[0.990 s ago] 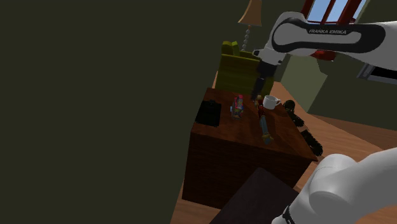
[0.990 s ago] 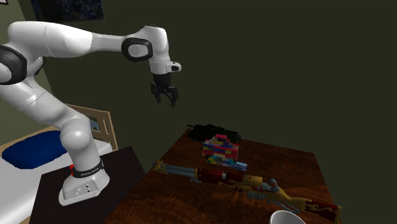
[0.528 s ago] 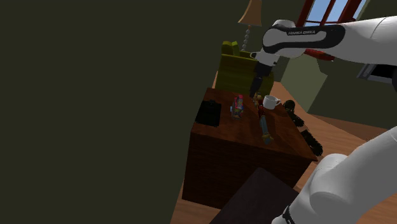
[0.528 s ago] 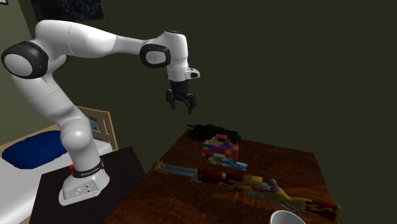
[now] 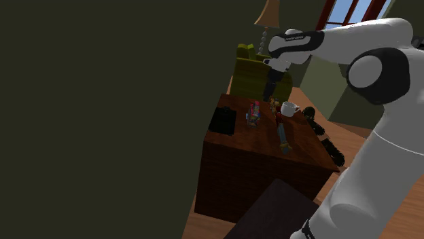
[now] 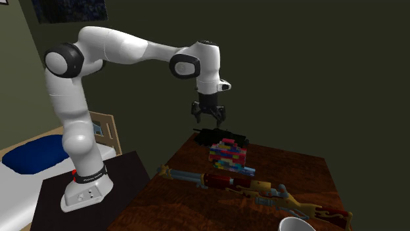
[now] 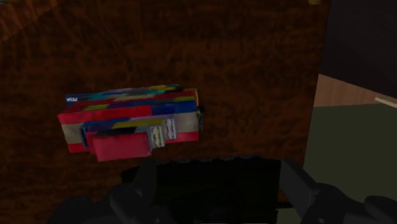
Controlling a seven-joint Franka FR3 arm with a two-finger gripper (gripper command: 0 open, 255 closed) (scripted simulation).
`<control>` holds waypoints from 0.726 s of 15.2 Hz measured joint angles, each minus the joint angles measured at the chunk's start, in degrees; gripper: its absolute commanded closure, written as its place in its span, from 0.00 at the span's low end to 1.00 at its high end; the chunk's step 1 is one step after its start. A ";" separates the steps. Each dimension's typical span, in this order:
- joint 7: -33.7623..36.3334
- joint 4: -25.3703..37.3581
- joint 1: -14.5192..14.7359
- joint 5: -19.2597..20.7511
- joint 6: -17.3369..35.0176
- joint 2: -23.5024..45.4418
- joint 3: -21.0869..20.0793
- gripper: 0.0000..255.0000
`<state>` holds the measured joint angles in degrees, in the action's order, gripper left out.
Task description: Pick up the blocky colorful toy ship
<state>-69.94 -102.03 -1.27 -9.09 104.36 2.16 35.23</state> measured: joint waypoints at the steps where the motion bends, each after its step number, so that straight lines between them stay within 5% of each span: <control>1: -2.27 2.59 -0.87 -1.80 -0.56 2.89 0.59 0.00; 7: -11.83 18.41 -7.91 -11.06 -4.86 18.55 0.61 0.00; 11: -13.00 17.69 -8.36 -11.96 -3.11 19.98 0.24 0.00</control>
<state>-82.94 -84.34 -9.63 -21.04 101.26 22.13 35.47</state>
